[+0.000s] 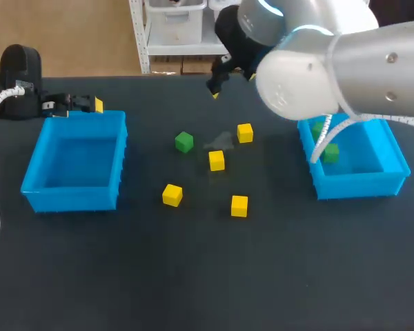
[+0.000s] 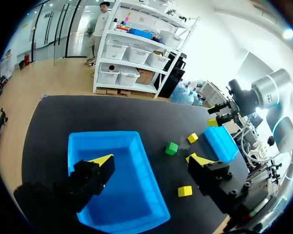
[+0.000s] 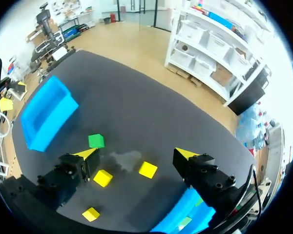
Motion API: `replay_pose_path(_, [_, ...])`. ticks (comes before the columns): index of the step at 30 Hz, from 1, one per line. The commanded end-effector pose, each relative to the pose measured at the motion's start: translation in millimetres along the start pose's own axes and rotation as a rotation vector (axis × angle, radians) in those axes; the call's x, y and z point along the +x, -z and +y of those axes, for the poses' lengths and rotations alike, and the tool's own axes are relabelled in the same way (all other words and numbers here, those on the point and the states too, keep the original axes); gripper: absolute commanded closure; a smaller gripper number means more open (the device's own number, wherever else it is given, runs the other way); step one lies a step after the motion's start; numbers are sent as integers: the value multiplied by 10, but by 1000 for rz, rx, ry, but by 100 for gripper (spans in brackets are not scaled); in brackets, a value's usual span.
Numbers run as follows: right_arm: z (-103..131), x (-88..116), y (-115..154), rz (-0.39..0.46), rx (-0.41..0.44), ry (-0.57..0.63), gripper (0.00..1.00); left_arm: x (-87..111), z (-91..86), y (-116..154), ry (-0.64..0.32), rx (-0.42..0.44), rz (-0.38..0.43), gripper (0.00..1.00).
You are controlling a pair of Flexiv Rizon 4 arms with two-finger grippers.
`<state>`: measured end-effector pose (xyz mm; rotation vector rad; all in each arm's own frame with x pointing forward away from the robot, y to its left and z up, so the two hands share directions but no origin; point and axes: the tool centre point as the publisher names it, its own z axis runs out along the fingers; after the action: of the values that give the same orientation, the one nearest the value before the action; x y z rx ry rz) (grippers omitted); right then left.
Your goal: Put the green cubes in the right bin and the yellow cubes in the left bin.
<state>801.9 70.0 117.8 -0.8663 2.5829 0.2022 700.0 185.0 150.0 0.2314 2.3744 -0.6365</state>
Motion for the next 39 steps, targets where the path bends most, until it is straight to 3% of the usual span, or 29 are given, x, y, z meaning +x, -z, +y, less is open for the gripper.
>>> replay_pose_path(1, [79, -112, -73, 27, -11, 19, 0, 0, 0, 0, 0, 0, 0, 0])
replay_pose_path(22, [558, -132, -418, 146, -47, 195, 0, 0, 0, 0, 0, 0, 0, 0])
replay_pose_path(39, [783, 78, -741, 223, -46, 182, 0, 0, 0, 0, 0, 0, 0, 0])
